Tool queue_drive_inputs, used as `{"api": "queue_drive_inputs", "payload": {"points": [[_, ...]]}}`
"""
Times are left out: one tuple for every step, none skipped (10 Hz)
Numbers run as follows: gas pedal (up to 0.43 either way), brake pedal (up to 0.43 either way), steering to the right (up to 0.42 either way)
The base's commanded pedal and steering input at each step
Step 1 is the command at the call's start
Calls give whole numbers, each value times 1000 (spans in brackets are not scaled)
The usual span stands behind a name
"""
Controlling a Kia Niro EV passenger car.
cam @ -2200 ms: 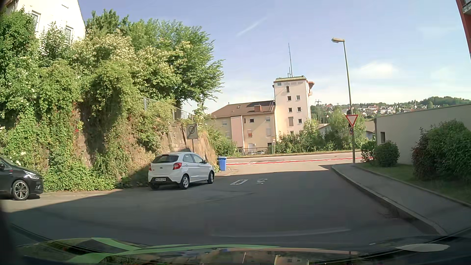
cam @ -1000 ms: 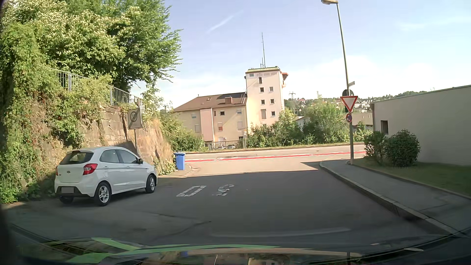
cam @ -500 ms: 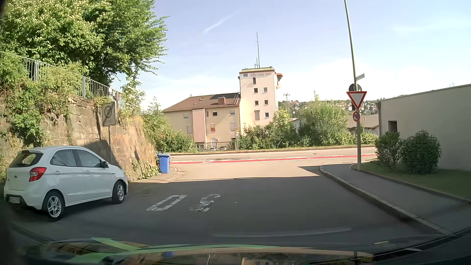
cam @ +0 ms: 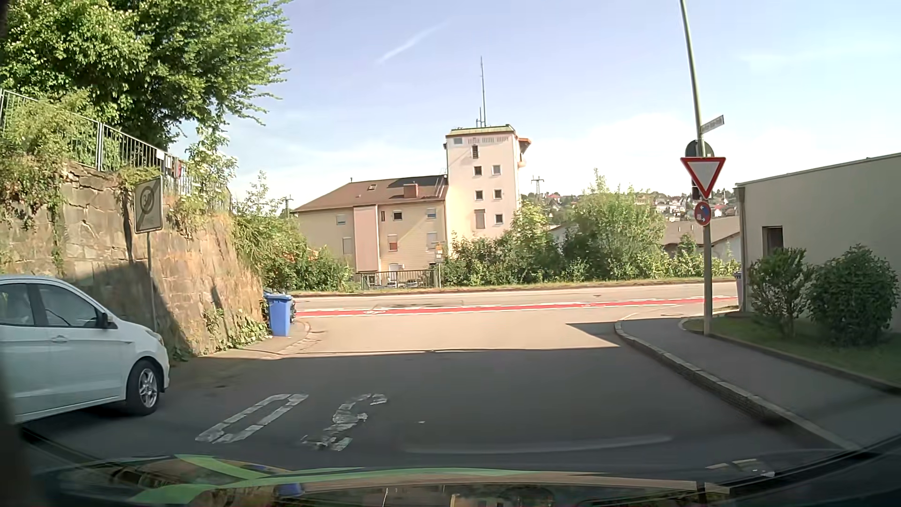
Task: Follow the waypoints while adhering to traffic rules and regulations
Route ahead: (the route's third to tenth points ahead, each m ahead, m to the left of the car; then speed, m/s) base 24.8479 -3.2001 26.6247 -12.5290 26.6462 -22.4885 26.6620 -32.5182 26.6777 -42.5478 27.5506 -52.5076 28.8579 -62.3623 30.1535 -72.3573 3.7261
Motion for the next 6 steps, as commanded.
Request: {"api": "queue_drive_inputs", "payload": {"points": [[0,165,34],[0,171,28],[0,165,25],[0,165,24],[0,171,25],[0,171,26]]}}
